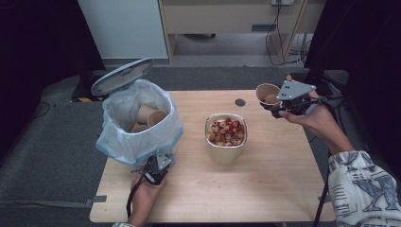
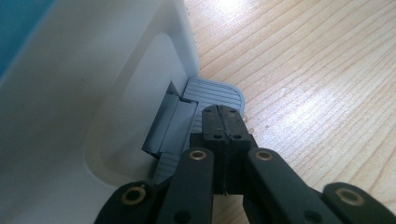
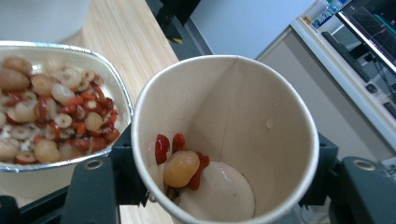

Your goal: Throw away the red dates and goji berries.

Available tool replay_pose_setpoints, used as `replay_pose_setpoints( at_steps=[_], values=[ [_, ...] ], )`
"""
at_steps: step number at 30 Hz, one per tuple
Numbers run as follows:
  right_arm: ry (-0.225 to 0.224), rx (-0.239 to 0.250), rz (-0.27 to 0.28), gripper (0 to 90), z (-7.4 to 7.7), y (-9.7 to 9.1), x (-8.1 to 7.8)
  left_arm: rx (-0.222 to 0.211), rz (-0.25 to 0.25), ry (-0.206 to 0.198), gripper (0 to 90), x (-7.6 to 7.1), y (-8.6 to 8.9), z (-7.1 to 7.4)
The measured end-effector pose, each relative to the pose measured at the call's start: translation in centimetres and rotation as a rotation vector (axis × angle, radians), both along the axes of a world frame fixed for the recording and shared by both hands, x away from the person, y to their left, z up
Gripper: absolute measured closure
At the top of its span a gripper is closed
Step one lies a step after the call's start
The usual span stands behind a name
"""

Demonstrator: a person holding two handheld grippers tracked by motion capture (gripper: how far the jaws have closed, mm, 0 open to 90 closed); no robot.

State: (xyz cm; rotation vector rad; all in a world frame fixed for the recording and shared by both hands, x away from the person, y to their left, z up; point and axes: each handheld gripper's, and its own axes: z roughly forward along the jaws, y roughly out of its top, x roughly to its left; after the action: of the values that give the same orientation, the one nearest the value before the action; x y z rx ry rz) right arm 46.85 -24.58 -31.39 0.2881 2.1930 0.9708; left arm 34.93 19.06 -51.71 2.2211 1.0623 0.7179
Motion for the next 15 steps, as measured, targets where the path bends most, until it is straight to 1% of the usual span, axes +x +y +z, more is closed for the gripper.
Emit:
replay_pose_setpoints(
  at_steps=[3,9,12,15],
  values=[
    [0.018,0.034,-0.001,35.4,0.05,-0.33,0.12,0.000,0.000,0.000,89.8,0.00,-0.01,0.00],
    [0.040,0.069,0.000,35.3,0.06,-0.73,0.18,0.000,0.000,0.000,89.8,0.00,-0.01,0.00],
    [0.056,0.073,0.000,35.2,0.03,-0.84,0.18,0.000,0.001,0.000,89.8,0.00,-0.01,0.00],
    [0.069,0.090,0.006,35.1,-0.03,-0.93,0.15,0.000,0.000,0.000,89.8,0.00,-0.01,0.00]
  ],
)
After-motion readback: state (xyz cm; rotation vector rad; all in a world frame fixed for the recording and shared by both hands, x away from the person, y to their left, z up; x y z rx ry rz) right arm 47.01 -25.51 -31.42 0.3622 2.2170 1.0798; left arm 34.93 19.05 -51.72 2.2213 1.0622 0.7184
